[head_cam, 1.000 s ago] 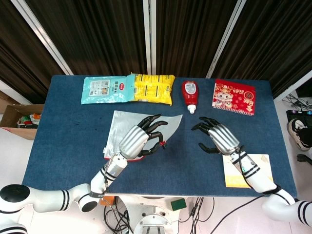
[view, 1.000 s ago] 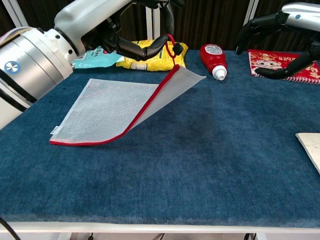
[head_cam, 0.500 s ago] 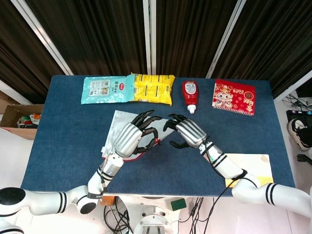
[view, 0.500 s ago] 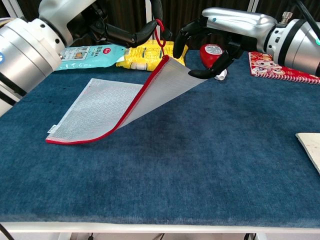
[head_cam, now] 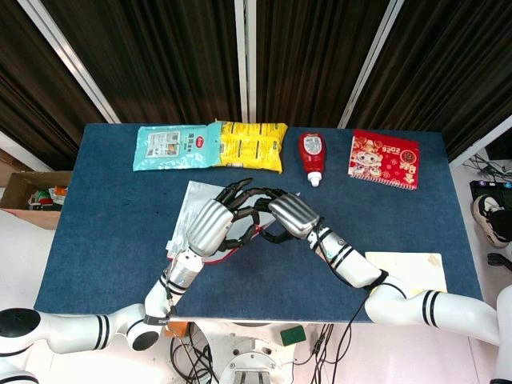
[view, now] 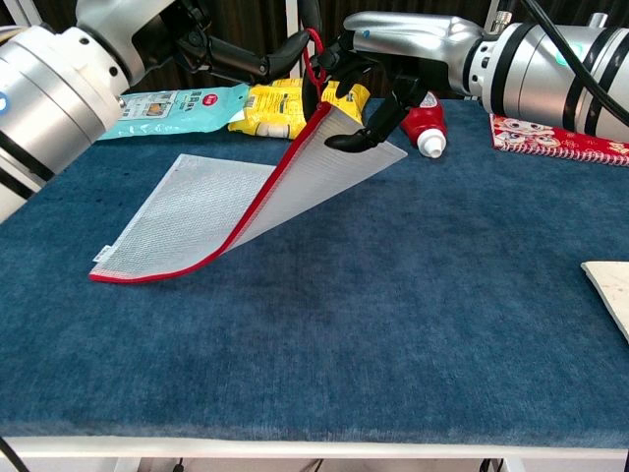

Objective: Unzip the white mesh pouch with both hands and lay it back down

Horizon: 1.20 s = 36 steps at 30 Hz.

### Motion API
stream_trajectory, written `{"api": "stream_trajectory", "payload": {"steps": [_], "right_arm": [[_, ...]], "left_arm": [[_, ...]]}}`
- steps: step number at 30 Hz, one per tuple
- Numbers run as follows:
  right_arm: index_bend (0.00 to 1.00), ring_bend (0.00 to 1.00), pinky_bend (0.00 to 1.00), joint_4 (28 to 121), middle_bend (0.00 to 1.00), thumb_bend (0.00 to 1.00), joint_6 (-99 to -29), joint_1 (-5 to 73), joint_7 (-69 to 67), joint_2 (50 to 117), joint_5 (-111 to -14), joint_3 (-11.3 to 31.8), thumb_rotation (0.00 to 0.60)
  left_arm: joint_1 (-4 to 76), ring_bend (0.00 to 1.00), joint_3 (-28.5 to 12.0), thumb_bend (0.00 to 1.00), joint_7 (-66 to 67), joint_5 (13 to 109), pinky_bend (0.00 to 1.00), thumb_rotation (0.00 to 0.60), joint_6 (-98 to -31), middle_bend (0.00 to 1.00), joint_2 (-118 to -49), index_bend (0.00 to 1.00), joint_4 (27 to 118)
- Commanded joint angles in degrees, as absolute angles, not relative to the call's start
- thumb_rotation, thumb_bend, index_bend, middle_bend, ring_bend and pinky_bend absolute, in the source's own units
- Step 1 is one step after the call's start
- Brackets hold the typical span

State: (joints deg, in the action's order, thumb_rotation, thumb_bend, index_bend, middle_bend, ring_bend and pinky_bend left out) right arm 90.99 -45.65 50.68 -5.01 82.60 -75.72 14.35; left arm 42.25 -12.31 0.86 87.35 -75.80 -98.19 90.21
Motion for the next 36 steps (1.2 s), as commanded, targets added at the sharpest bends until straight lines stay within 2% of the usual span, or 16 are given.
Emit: {"api": "stream_trajectory", "payload": {"steps": [1, 9, 19, 27, 36], "right_arm": [[0.52, 0.11, 0.24, 90.78, 0.40, 0.30, -45.75, 50.93, -4.79, 82.82, -75.30, 14.36, 0.600], [0.59, 0.12, 0.24, 90.39, 0.43, 0.35, -45.63, 51.24, -4.72, 83.07, -74.32, 13.91, 0.600], [0.60, 0.13, 0.24, 90.52, 0.44, 0.36, -45.08, 51.97, -5.46, 83.30, -74.20, 13.63, 0.600], [0.76, 0.21, 0.27, 89.58, 0.52, 0.41, -46.80, 52.02, -5.13, 85.07, -73.76, 13.88, 0.600], [0.86, 0.28, 0.32, 88.61, 0.54, 0.44, -50.16, 50.68, -5.43, 86.68, -73.64, 13.87, 0.600]], "left_arm": [[42.19, 0.06, -12.37, 0.55, 1.01, 87.43, 0.15, 0.600, -75.78, 0.18, -98.19, 0.65, 90.26], [42.04, 0.06, -12.59, 0.55, 1.28, 87.54, 0.15, 0.600, -75.55, 0.18, -97.96, 0.65, 90.55], [41.69, 0.06, -12.68, 0.55, 1.34, 87.58, 0.15, 0.600, -75.55, 0.18, -97.98, 0.65, 90.57], [40.35, 0.06, -12.07, 0.55, 0.26, 86.87, 0.15, 0.600, -76.14, 0.18, -98.11, 0.65, 90.37], [36.50, 0.06, -10.48, 0.55, -5.73, 82.36, 0.15, 0.600, -75.91, 0.18, -97.90, 0.65, 91.83]]}}
